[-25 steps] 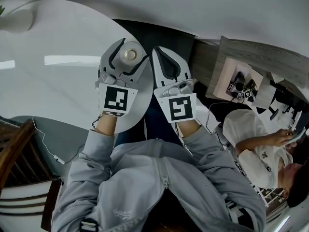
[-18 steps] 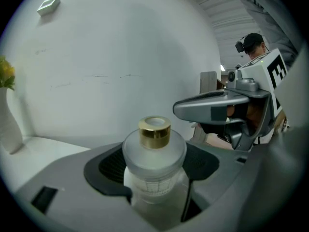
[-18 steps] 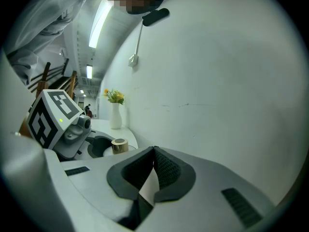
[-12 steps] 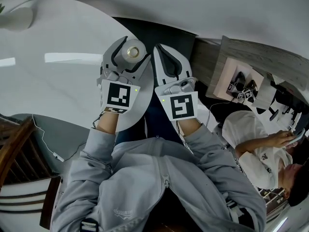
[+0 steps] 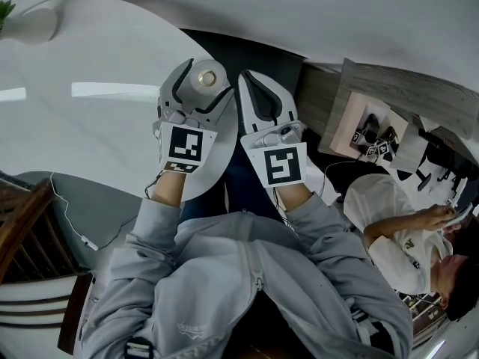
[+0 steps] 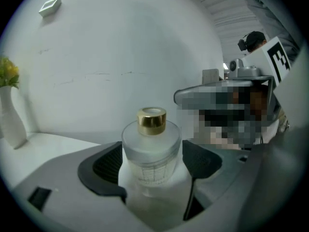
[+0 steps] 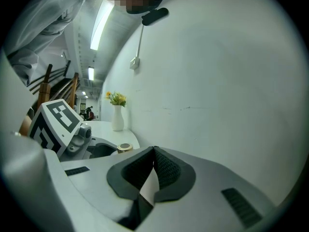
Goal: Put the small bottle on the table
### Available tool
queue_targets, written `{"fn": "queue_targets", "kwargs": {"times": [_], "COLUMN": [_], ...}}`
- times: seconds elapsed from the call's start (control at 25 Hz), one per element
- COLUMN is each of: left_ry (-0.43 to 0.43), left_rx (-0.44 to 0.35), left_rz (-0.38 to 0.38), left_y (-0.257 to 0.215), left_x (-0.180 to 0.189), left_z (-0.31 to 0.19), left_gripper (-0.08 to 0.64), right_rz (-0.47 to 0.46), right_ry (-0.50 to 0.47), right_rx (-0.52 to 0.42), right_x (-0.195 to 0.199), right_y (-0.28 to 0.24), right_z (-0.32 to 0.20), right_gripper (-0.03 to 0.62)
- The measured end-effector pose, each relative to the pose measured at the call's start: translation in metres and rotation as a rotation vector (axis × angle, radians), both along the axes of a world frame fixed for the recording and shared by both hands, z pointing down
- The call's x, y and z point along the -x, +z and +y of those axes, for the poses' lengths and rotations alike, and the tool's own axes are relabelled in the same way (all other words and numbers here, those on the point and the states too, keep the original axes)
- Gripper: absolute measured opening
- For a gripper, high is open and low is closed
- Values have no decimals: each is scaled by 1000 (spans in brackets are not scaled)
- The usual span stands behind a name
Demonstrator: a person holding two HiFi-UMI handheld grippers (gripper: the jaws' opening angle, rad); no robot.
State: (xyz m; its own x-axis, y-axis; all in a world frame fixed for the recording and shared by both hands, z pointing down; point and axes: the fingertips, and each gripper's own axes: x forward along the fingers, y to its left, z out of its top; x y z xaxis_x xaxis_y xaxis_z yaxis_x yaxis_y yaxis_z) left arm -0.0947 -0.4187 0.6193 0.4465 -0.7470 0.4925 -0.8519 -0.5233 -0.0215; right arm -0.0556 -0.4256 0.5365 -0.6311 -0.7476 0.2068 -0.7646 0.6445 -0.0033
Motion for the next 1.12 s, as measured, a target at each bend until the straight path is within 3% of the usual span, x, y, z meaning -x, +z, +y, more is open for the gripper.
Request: {"fn": "queue_targets", "kwargs": {"times": [0.32, 0.44, 0.48, 0.56, 0.8, 0.92, 1.12], "left_ry": [-33, -65, -80, -107, -173, -201, -253], "left_rx": [57, 45, 27, -27, -200, -261, -341], "left_rz": [36, 62, 64, 60, 53, 53, 123], "left_y": [-4, -22, -31, -53, -137, -179, -244], "left_x": [11, 18, 20, 25, 36, 40, 45], "left_z": [29, 43, 46, 50, 48, 50, 60], "left_gripper": [380, 379, 375, 271, 59, 14, 8], "right_rz": [-7, -9, -9, -12, -33, -34, -44], "right_ry": [0, -8, -10, -8, -4, -6, 1], "right_rx": [-18, -46, -55, -69, -143, -168, -209], "right_x": [-2, 0, 1, 3, 12, 12, 9], "right_y": [-18, -36, -42, -56, -108, -133, -180], "right_z": [6, 12, 14, 18, 32, 40, 48], "right_gripper": [26, 26, 26, 26, 26, 27, 26]}}
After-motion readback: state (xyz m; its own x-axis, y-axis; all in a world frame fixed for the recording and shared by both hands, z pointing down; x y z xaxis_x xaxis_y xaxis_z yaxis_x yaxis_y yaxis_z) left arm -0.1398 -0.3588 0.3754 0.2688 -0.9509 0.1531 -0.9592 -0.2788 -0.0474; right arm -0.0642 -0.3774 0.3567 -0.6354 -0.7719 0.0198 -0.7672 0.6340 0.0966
